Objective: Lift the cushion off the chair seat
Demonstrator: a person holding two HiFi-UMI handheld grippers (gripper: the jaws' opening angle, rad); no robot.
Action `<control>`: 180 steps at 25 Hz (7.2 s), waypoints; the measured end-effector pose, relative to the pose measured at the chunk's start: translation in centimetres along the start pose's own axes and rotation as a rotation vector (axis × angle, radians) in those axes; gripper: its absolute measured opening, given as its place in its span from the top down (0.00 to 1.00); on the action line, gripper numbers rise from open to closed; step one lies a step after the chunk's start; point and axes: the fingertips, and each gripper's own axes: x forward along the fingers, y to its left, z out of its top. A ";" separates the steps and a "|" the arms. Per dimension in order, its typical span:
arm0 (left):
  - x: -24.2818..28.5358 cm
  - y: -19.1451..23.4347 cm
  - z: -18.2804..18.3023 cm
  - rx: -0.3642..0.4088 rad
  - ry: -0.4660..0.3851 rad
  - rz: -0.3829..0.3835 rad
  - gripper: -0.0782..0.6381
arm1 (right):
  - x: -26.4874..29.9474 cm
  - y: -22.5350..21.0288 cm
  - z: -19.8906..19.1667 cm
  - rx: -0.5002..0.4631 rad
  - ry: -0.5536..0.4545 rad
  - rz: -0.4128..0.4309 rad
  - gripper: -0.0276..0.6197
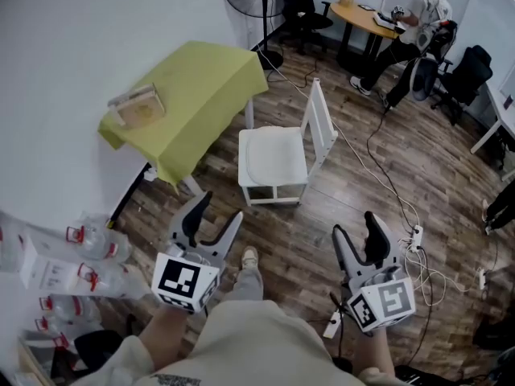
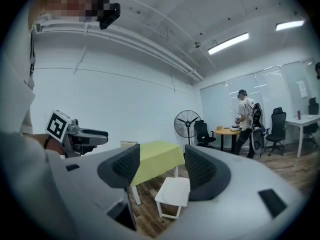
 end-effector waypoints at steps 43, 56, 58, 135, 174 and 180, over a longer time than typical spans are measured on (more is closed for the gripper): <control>32.9 22.2 -6.1 -0.096 0.246 -0.035 0.55 | 39.8 -13.8 -5.1 0.134 0.257 -0.008 0.53; 42.9 23.7 -13.6 -0.197 0.418 0.032 0.55 | 50.0 -17.2 -14.8 0.211 0.445 0.141 0.51; 44.0 23.7 -14.8 -0.215 0.438 0.039 0.55 | 51.2 -17.4 -16.9 0.248 0.483 0.159 0.49; 54.5 24.3 -67.5 -0.534 1.076 0.019 0.57 | 60.3 -25.6 -64.5 0.356 1.070 -0.289 0.31; 47.9 32.9 -27.5 -0.413 0.600 -0.049 0.76 | 57.8 -19.7 -23.0 0.205 0.566 -0.202 0.90; 46.0 34.5 -20.2 -0.398 0.492 -0.043 0.76 | 57.3 -17.9 -14.2 0.159 0.447 -0.169 0.90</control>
